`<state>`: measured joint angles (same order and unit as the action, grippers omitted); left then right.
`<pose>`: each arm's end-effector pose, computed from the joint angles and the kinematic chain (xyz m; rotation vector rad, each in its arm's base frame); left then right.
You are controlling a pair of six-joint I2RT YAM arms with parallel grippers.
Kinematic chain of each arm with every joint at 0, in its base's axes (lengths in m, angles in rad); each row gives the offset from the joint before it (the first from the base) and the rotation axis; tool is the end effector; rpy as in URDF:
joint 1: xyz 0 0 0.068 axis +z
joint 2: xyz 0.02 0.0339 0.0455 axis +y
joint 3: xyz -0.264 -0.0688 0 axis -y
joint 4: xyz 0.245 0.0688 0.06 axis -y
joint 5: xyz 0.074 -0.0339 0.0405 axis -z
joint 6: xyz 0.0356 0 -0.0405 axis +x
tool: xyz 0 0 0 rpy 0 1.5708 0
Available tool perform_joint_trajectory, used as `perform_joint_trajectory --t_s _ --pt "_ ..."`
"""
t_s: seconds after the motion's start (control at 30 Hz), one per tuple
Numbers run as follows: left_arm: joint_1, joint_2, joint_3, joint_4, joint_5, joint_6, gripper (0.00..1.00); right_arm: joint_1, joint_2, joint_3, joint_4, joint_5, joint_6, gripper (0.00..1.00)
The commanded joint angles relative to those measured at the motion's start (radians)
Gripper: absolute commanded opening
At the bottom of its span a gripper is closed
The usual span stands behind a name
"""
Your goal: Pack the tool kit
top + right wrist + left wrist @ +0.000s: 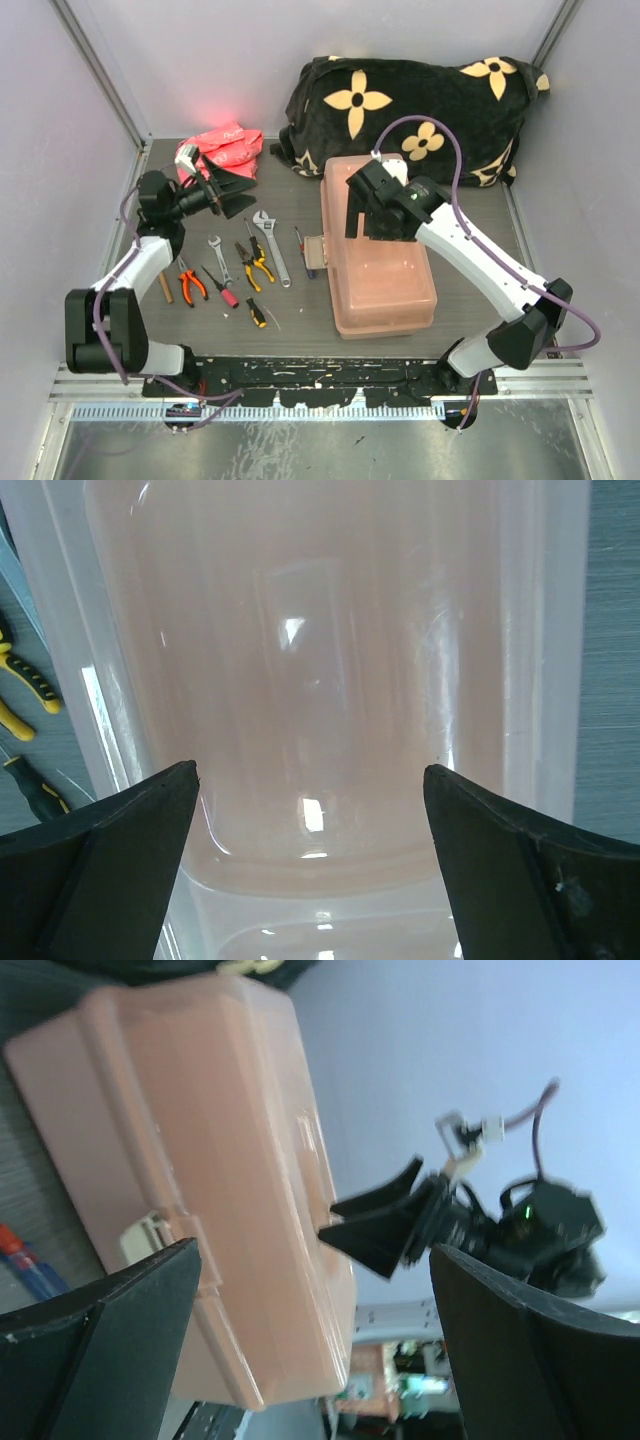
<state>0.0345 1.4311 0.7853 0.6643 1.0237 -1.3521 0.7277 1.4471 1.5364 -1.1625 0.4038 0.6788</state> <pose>0.3084 -0.0198 0.2771 -0.3254 1.8567 -1.7470 0.2162 0.1738 0.3633 0.0691 2.5108 0.0205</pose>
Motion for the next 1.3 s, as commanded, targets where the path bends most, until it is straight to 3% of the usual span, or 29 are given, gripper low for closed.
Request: perform_joint_trajectory --t_s 0.0,0.13,0.27,0.57,0.87,1.27 --pt "-0.117 -0.103 0.107 -0.439 0.000 0.310 0.98 -0.078 0.014 0.180 -0.121 0.019 -0.046 1.00" --pt "-0.239 -0.094 0.120 -0.475 -0.103 0.303 0.98 -0.230 -0.008 0.253 -0.127 0.024 -0.156 1.00" --pt "-0.347 -0.058 0.148 -0.515 -0.204 0.336 0.98 -0.384 -0.051 0.220 -0.094 -0.003 -0.243 1.00" --pt "-0.491 0.098 0.285 -0.609 -0.280 0.424 0.98 -0.661 -0.170 -0.078 0.024 -0.122 -0.352 1.00" --pt "-0.542 0.211 0.354 -0.613 -0.293 0.436 0.98 -0.686 -0.224 -0.381 0.135 -0.259 -0.346 1.00" --pt "-0.577 0.227 0.410 -0.499 -0.262 0.358 0.98 -0.686 -0.231 -0.561 0.195 -0.350 -0.357 1.00"
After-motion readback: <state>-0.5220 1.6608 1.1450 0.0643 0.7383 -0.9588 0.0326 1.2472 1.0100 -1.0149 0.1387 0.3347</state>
